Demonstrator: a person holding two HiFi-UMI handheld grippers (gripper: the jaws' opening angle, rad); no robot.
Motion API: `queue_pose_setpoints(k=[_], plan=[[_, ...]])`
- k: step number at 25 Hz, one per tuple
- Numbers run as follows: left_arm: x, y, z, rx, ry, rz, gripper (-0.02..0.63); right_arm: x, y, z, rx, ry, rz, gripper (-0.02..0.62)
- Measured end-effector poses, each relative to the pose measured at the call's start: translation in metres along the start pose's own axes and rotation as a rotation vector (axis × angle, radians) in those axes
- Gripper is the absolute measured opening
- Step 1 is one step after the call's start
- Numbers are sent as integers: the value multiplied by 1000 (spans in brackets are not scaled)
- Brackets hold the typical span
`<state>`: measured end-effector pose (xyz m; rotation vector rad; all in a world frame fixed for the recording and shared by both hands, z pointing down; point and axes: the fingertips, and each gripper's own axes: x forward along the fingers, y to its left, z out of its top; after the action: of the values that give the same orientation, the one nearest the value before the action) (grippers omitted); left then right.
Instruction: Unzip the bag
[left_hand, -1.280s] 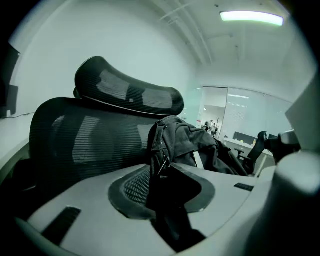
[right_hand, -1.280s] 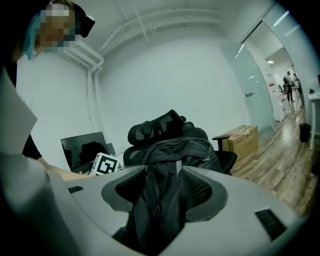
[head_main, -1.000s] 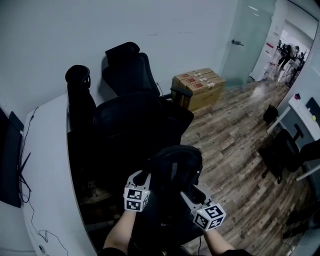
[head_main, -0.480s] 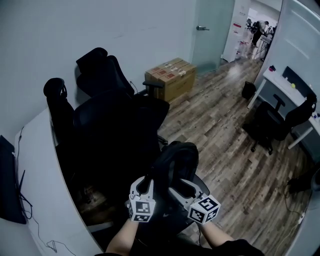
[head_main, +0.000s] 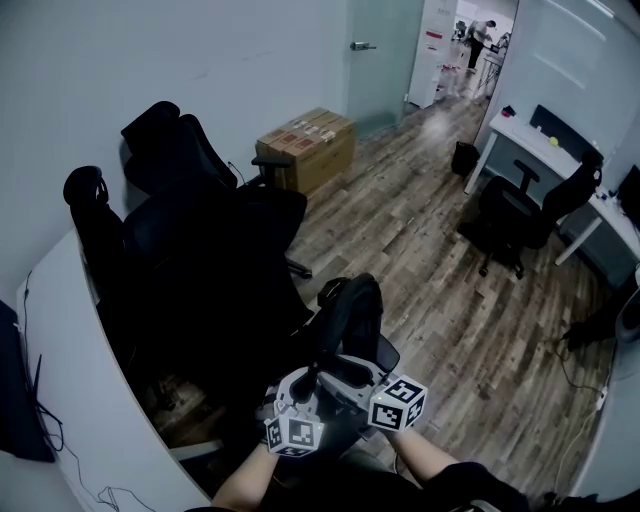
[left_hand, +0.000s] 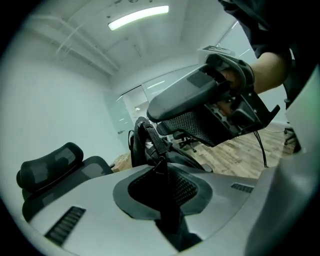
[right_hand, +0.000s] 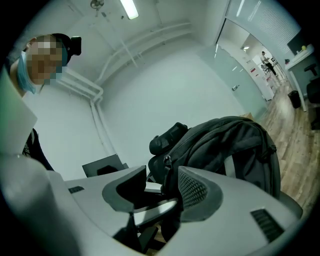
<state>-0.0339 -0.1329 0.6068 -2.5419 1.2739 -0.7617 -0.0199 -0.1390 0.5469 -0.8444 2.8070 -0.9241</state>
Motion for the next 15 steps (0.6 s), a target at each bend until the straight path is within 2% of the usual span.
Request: queue_pose_setpoints(k=[10, 15], plan=[[0, -53, 10, 74, -6, -88, 67, -46, -8, -13, 46, -37, -47, 209], [2, -65, 10, 79, -9, -119, 66, -57, -12, -8, 18, -65, -72, 199]])
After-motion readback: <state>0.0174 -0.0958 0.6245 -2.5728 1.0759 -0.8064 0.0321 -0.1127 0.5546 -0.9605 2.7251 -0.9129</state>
